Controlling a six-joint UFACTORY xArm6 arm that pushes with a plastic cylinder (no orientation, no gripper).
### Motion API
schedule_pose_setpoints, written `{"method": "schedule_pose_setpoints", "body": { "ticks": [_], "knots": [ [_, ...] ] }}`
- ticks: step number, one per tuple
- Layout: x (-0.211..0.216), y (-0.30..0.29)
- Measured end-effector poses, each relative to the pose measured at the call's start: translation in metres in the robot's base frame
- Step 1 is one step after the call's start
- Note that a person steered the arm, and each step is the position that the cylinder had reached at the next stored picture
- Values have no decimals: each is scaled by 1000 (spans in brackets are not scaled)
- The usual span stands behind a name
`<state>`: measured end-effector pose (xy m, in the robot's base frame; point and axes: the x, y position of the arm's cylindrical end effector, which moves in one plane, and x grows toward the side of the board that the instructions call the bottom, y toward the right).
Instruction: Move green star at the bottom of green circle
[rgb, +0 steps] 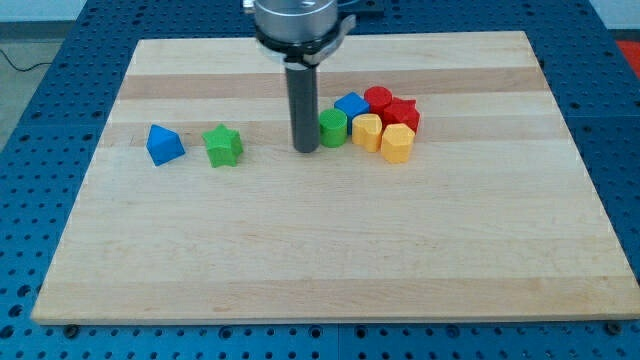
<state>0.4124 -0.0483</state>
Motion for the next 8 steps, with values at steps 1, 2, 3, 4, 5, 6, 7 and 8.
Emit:
{"method": "schedule_pose_setpoints", "body": {
  "ticks": [1,2,3,4,5,6,7,8],
  "knots": [
    [-15,-26],
    [-67,-36],
    [-99,-94],
    [-69,-152],
    [-21,-138],
    [16,-82],
    [35,-31],
    [37,-33]
  ]
}}
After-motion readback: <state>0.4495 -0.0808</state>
